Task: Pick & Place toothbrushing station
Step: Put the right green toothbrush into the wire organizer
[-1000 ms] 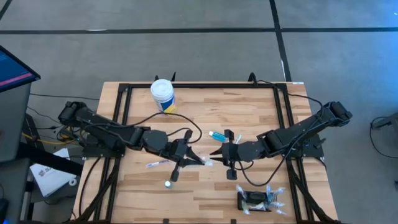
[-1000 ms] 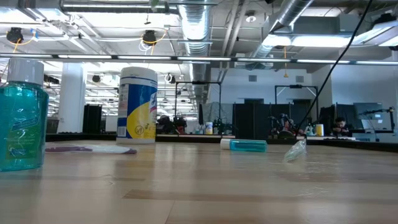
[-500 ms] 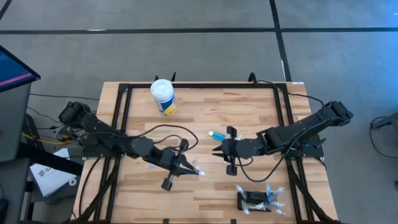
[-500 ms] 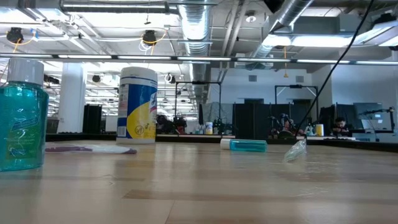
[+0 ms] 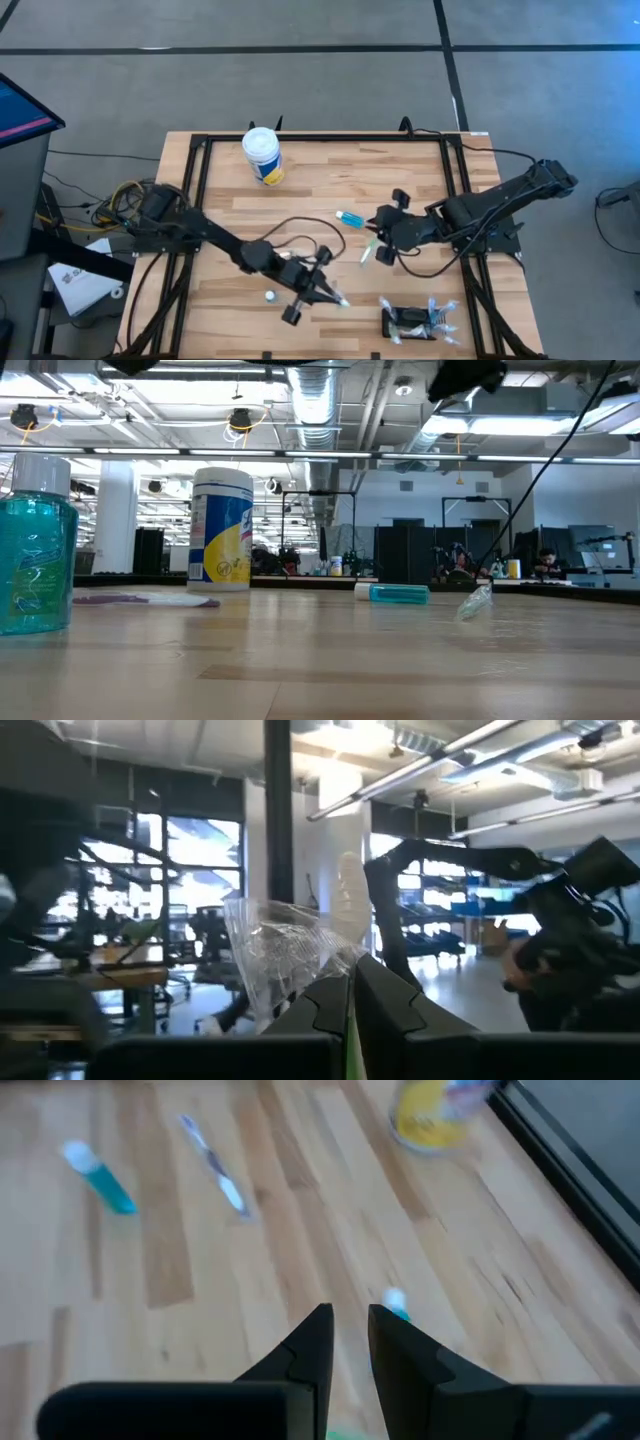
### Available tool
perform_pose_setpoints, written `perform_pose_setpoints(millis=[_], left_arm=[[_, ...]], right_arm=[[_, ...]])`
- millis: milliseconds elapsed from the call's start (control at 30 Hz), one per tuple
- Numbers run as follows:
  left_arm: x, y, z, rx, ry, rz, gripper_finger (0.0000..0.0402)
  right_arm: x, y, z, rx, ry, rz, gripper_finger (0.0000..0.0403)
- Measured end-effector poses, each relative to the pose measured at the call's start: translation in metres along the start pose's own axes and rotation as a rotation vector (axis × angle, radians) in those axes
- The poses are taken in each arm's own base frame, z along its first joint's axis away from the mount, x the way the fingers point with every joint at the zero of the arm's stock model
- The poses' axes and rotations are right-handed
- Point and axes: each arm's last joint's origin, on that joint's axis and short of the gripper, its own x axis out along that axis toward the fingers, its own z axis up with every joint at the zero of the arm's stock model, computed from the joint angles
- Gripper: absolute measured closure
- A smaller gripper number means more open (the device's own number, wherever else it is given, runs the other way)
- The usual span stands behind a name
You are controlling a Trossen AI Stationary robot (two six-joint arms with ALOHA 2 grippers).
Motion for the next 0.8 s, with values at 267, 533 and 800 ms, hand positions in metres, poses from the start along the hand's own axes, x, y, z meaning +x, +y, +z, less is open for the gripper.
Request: perform_pose_setpoints(millis=[267,533,800], left_arm=[[0.030,0.011,-0.030,0.004,0.005,-0.046,0.0401],[0.054,0.026,-0.055,-0.036,-0.002,-0.108,0.0401],[0.069,0.030,-0.075,-0.063,-0.002,-0.135,0.0401]], right_arm=[[-0.011,-0.010,-0.011,0.027,0.057,-0.099,0.0344],[-0.024,-0.018,-0.010,0.039,0.025,-0.104,0.0344],[-0.036,-0.026,-0.010,0.052,0.007,-0.095,0.0344]])
